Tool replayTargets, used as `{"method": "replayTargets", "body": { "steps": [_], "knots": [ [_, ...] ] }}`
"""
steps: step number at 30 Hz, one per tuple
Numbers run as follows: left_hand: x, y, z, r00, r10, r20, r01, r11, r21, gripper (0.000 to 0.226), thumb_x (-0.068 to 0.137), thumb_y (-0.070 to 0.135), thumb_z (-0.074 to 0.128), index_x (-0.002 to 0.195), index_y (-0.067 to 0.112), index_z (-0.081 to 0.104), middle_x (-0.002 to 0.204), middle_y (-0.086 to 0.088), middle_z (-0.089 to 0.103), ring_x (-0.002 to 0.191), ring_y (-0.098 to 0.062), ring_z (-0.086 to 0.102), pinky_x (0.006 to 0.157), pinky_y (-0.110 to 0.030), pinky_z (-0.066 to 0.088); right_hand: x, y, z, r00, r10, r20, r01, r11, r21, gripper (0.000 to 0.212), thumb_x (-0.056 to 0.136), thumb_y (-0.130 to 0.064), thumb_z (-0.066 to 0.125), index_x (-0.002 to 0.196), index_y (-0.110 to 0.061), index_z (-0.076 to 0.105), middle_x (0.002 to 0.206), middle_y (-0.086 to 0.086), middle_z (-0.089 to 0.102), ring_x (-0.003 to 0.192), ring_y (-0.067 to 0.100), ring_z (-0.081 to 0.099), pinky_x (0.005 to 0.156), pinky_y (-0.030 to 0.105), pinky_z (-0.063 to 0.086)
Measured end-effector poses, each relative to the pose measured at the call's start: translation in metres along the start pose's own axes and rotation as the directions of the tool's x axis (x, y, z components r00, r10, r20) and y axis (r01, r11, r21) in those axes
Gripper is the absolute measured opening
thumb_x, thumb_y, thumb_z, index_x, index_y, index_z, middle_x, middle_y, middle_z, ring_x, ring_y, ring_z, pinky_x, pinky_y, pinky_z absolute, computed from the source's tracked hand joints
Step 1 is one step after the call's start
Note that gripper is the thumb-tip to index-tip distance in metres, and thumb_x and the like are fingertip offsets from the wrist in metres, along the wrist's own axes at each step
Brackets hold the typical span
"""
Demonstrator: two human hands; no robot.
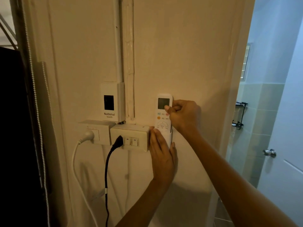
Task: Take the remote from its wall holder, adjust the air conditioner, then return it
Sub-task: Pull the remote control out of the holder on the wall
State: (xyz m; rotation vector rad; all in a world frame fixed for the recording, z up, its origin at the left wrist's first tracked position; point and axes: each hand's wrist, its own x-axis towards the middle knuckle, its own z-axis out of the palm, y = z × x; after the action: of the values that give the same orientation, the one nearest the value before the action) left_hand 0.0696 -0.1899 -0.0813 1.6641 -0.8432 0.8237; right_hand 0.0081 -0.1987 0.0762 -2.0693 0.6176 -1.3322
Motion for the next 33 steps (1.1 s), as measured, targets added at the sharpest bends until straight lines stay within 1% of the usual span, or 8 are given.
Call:
{"method": "replayTargets", "body": {
  "steps": [4, 9, 14, 18, 21, 24, 29, 33],
  "knots": [
    [-0.001, -0.0011, -0.0012, 1.0, 0.01, 0.007, -0.01, 1.0, -0.014, 0.067, 0.093, 0.033, 0.043, 0.144, 0.003, 0.012, 0.151, -0.014, 0.013, 0.14, -0.032, 0.016, 0.101, -0.052, 0.044, -0.0016, -0.0024, 0.0001, 1.0, 0.006, -0.015, -0.006, 1.0, 0.002, 0.024, 0.08, -0.026, 0.068, 0.097, -0.01, 0.072, 0.102, 0.01, 0.074, 0.085, 0.021, 0.071, 0.065, 0.024, 0.053],
    [-0.0034, 0.0001, -0.0008, 1.0, -0.015, 0.015, 0.016, 0.999, -0.043, 0.068, 0.095, 0.034, 0.041, 0.147, 0.009, 0.005, 0.154, -0.011, 0.011, 0.142, -0.029, 0.011, 0.101, -0.051, 0.044, -0.0021, -0.0033, -0.0008, 1.0, -0.004, -0.026, 0.004, 1.0, -0.002, 0.025, 0.08, -0.025, 0.068, 0.099, -0.01, 0.072, 0.102, 0.01, 0.074, 0.086, 0.021, 0.071, 0.055, 0.015, 0.045],
    [-0.0036, 0.0004, -0.0016, 1.0, -0.019, 0.022, 0.02, 0.998, -0.06, 0.071, 0.095, 0.032, 0.044, 0.147, 0.012, 0.002, 0.155, -0.009, 0.008, 0.143, -0.031, 0.013, 0.101, -0.051, 0.044, -0.0013, -0.0051, -0.0024, 1.0, -0.01, -0.011, 0.01, 0.999, -0.032, 0.025, 0.079, -0.027, 0.068, 0.098, -0.011, 0.073, 0.1, 0.009, 0.075, 0.083, 0.02, 0.071, 0.061, 0.019, 0.049],
    [-0.0045, 0.0011, -0.0024, 1.0, -0.013, 0.025, 0.015, 0.998, -0.063, 0.071, 0.095, 0.032, 0.045, 0.147, 0.012, 0.001, 0.155, -0.008, 0.006, 0.143, -0.031, 0.012, 0.101, -0.052, 0.044, -0.0011, -0.0044, -0.0004, 0.999, 0.032, -0.03, -0.032, 0.999, 0.016, 0.026, 0.079, -0.025, 0.069, 0.101, -0.011, 0.072, 0.104, 0.009, 0.074, 0.079, 0.015, 0.068, 0.056, 0.017, 0.047],
    [-0.0042, 0.0016, -0.0026, 0.999, -0.018, 0.031, 0.02, 0.998, -0.059, 0.071, 0.095, 0.031, 0.044, 0.147, 0.012, 0.0, 0.155, -0.008, 0.005, 0.143, -0.031, 0.01, 0.103, -0.052, 0.042, -0.0007, -0.0047, 0.0025, 0.999, 0.043, -0.034, -0.042, 0.999, 0.012, 0.026, 0.08, -0.025, 0.068, 0.101, -0.011, 0.072, 0.105, 0.01, 0.073, 0.086, 0.022, 0.071, 0.061, 0.022, 0.052],
    [-0.0043, 0.0014, -0.0019, 0.999, -0.022, 0.025, 0.024, 0.998, -0.05, 0.072, 0.095, 0.031, 0.045, 0.147, 0.012, -0.001, 0.155, -0.009, 0.006, 0.143, -0.031, 0.009, 0.102, -0.052, 0.043, -0.0008, -0.0042, 0.0023, 0.999, 0.029, -0.031, -0.03, 1.0, -0.008, 0.025, 0.079, -0.026, 0.069, 0.099, -0.01, 0.072, 0.105, 0.009, 0.073, 0.086, 0.022, 0.072, 0.068, 0.029, 0.056],
    [-0.0047, 0.0026, -0.0021, 1.0, -0.02, 0.007, 0.021, 0.998, -0.054, 0.074, 0.094, 0.032, 0.045, 0.147, 0.016, -0.004, 0.154, -0.007, 0.006, 0.143, -0.028, 0.008, 0.102, -0.052, 0.043, 0.0, -0.0035, 0.0011, 0.999, 0.035, -0.023, -0.036, 0.999, -0.008, 0.025, 0.08, -0.026, 0.068, 0.099, -0.011, 0.072, 0.102, 0.009, 0.074, 0.084, 0.021, 0.071, 0.066, 0.025, 0.053],
    [-0.0041, 0.0018, -0.0025, 1.0, -0.015, 0.011, 0.015, 0.998, -0.062, 0.073, 0.095, 0.034, 0.042, 0.147, 0.017, -0.005, 0.155, -0.006, 0.005, 0.143, -0.03, 0.011, 0.101, -0.052, 0.044, 0.0014, -0.0037, 0.0016, 0.999, 0.037, -0.03, -0.038, 0.999, -0.015, 0.022, 0.079, -0.026, 0.068, 0.094, -0.011, 0.073, 0.098, 0.009, 0.075, 0.082, 0.021, 0.071, 0.068, 0.026, 0.055]
  ]
}}
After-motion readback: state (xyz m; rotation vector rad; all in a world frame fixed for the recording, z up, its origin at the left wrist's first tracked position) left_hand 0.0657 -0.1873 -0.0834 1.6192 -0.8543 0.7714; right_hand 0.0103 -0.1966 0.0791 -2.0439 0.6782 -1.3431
